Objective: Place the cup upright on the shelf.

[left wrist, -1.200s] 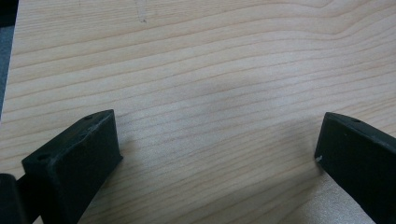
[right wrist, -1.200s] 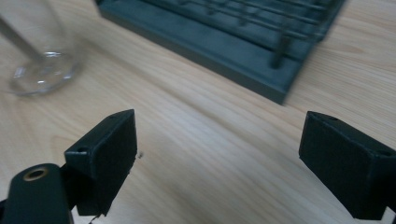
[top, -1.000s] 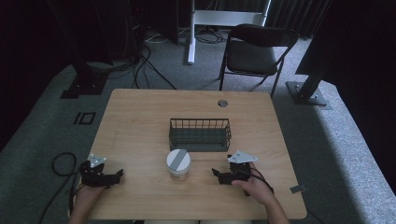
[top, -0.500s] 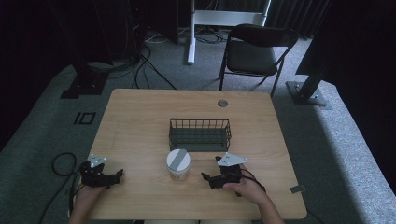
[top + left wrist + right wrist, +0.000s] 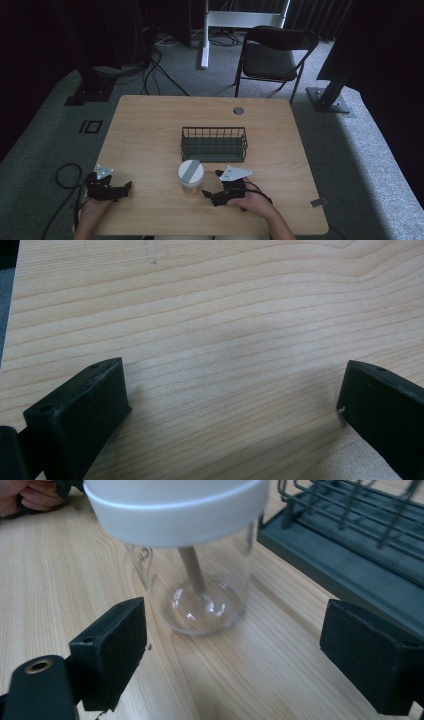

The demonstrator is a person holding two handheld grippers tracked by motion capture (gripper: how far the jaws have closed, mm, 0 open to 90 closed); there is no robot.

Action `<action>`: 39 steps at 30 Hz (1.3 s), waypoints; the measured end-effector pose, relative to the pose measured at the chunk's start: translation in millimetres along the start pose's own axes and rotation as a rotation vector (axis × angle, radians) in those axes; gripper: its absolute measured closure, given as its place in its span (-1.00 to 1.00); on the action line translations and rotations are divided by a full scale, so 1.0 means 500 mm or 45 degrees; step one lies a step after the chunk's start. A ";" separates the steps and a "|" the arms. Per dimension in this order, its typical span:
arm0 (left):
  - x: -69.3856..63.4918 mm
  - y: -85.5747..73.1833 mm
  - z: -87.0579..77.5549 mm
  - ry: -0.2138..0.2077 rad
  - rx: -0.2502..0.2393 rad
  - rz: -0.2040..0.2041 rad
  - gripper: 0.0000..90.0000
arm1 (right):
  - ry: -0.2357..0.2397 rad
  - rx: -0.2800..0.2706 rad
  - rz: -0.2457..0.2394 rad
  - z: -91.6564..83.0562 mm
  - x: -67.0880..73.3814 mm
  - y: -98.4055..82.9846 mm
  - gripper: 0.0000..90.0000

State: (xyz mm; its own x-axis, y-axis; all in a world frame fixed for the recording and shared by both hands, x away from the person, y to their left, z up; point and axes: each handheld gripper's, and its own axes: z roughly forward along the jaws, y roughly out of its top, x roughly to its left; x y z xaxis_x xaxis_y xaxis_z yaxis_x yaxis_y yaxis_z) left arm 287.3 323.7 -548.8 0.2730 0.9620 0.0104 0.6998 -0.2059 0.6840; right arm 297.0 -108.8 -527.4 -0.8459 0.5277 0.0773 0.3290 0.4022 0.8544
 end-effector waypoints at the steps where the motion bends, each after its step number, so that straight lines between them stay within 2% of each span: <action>1: 0.000 0.000 0.000 0.000 0.000 0.000 -1.00 | 0.000 0.000 0.000 0.000 0.000 0.000 -0.75; 7: 0.000 0.000 0.000 -0.002 -0.001 0.001 -1.00 | 0.046 -0.017 -0.002 0.021 0.014 0.008 -0.75; 18: 0.000 0.000 0.000 -0.002 -0.001 0.001 -1.00 | 0.080 -0.043 0.001 0.056 0.029 0.016 -0.75; 25: 0.000 0.000 0.000 -0.003 -0.001 0.002 -1.00 | 0.081 -0.068 0.007 0.071 0.035 0.021 -0.75; 31: 0.001 0.000 0.000 -0.003 0.000 0.003 -1.00 | 0.070 -0.119 0.042 0.080 0.035 0.028 -0.75; 39: 0.001 0.000 0.000 -0.003 -0.001 0.003 -1.00 | 0.066 -0.134 0.058 0.092 0.035 0.032 -0.75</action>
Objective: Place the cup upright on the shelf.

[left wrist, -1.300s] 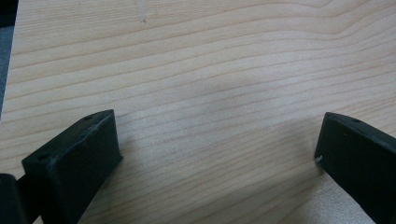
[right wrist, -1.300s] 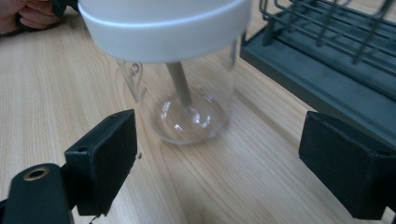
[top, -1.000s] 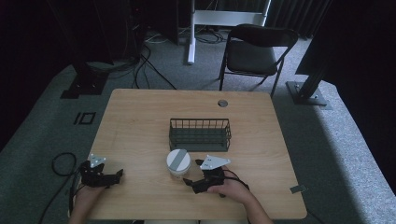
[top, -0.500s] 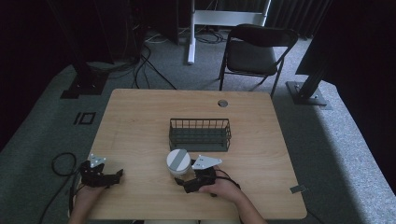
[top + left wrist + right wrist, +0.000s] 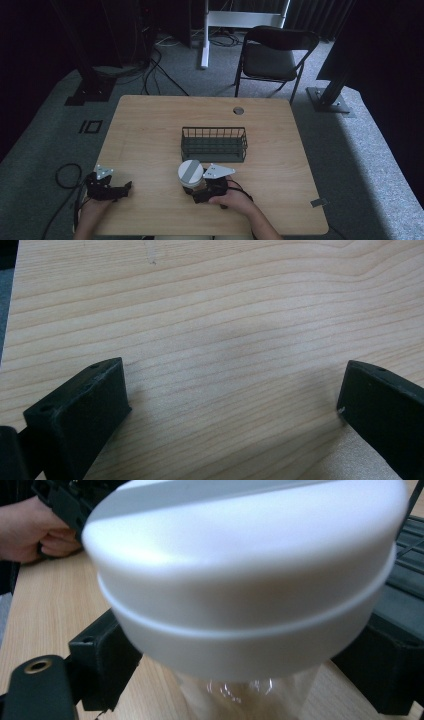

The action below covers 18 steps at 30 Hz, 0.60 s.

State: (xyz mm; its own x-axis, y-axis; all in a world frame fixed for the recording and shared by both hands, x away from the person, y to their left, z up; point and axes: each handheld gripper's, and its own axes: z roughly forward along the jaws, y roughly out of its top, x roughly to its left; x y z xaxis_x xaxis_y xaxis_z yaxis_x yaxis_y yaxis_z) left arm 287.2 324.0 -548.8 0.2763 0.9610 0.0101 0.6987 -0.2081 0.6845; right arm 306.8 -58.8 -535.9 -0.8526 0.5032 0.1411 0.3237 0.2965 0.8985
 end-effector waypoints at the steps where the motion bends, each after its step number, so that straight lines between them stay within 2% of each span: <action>1: 0.000 0.000 0.000 0.000 0.000 0.000 -1.00 | -0.006 -0.002 0.003 0.003 0.001 0.001 -0.75; 8: 0.000 0.000 0.000 0.000 0.000 0.000 -1.00 | -0.018 -0.005 -0.008 0.013 0.003 0.004 -0.75; 12: 0.000 0.000 0.000 0.000 0.000 0.000 -1.00 | -0.033 0.005 -0.020 0.016 0.005 0.004 -0.68; 18: 0.000 0.000 0.000 0.000 0.000 0.000 -1.00 | -0.053 0.007 -0.072 0.016 0.009 0.007 -0.61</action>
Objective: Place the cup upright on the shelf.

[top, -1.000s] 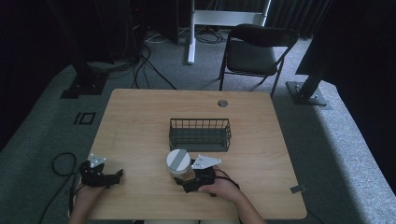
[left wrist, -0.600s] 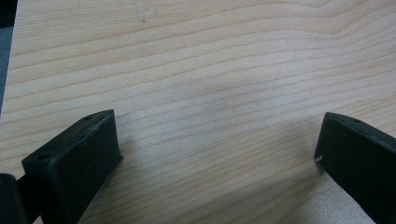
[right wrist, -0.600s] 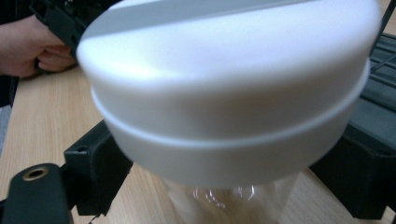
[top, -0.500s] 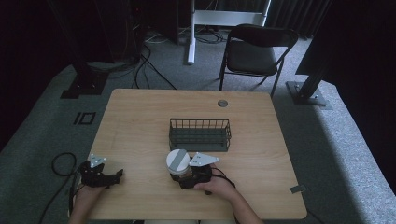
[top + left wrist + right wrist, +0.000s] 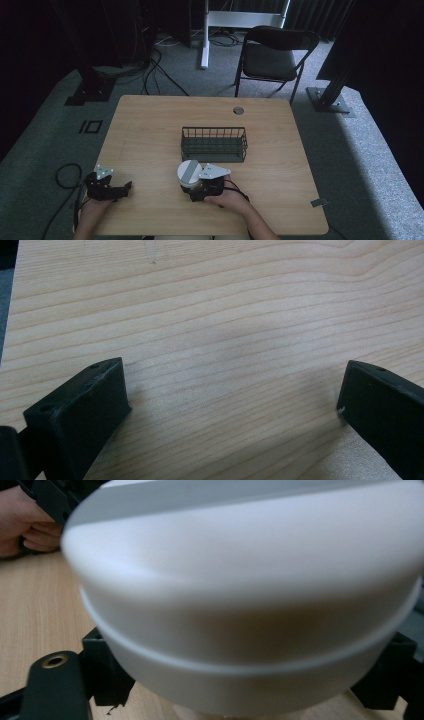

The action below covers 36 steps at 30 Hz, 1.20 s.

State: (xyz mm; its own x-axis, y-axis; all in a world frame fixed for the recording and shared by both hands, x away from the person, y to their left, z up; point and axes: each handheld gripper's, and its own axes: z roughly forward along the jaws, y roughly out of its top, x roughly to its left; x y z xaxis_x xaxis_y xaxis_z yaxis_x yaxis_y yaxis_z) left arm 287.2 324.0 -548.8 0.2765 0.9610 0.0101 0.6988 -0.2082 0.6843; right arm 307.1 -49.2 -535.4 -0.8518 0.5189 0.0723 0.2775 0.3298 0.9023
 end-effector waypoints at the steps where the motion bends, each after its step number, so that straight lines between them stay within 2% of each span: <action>1: 0.000 0.000 0.000 0.000 0.000 -0.001 -1.00 | 0.010 0.008 0.009 -0.003 0.000 0.006 -0.59; 5: 0.000 0.000 0.000 0.000 0.000 -0.001 -1.00 | -0.014 0.028 -0.019 -0.004 0.001 0.010 -0.59; 6: 0.000 0.000 0.000 0.000 0.000 -0.001 -1.00 | -0.014 0.028 -0.019 -0.004 0.001 0.010 -0.59; 7: 0.000 0.000 0.000 0.000 0.000 0.000 -1.00 | -0.012 0.022 0.006 -0.005 -0.001 0.011 -0.59; 12: 0.000 0.000 0.000 0.000 -0.001 -0.001 -1.00 | -0.010 0.025 0.009 -0.011 -0.001 0.019 -0.59; 16: 0.000 0.000 0.000 0.000 -0.001 -0.001 -1.00 | -0.016 0.015 0.007 -0.021 -0.001 0.033 -0.59; 17: 0.000 0.000 0.000 0.000 -0.001 -0.001 -1.00 | -0.034 0.001 0.010 -0.022 -0.001 0.035 -0.59; 28: 0.000 0.000 0.000 0.000 -0.001 -0.002 -1.00 | -0.024 -0.017 -0.012 -0.040 -0.001 0.062 -0.59; 36: 0.000 0.000 0.000 0.000 -0.001 -0.002 -1.00 | -0.050 -0.072 -0.002 -0.057 -0.008 0.095 -0.59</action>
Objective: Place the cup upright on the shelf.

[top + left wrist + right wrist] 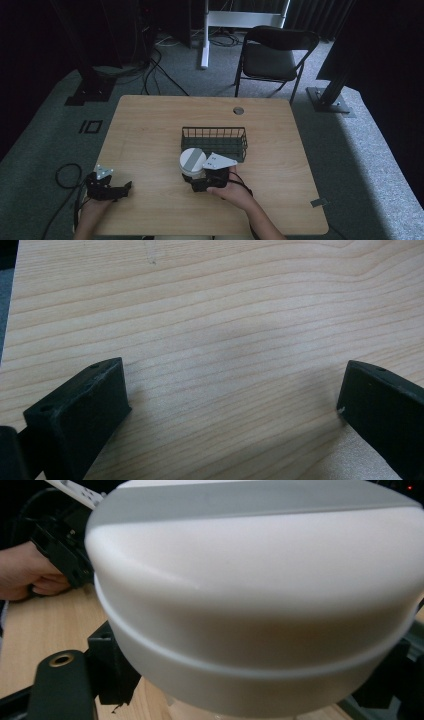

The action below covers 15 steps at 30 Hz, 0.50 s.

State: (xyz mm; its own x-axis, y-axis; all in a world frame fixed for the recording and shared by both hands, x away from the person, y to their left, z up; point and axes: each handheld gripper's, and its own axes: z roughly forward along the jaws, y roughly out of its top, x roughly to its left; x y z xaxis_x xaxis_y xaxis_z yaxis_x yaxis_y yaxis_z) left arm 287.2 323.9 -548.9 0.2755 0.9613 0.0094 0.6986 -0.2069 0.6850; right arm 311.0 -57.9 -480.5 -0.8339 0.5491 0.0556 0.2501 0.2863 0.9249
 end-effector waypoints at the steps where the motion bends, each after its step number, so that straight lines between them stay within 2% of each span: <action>1: 0.000 0.000 0.000 0.000 0.000 0.000 -1.00 | -0.005 -0.018 0.006 -0.005 -0.004 0.010 -0.59; 14: 0.000 0.000 0.000 0.000 0.001 0.001 -1.00 | -0.090 -0.118 0.032 -0.041 -0.037 0.065 -0.59; 15: 0.000 0.000 0.000 0.000 0.001 0.001 -1.00 | -0.112 -0.127 0.036 -0.047 -0.045 0.074 -0.59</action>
State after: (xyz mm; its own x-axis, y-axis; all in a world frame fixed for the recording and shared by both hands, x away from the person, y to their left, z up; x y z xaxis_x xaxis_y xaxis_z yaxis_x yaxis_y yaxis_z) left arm 287.2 324.0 -548.8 0.2765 0.9610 0.0099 0.6987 -0.2080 0.6845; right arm 327.2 -78.0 -438.7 -0.7798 0.6238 0.0529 0.2190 0.1926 0.9565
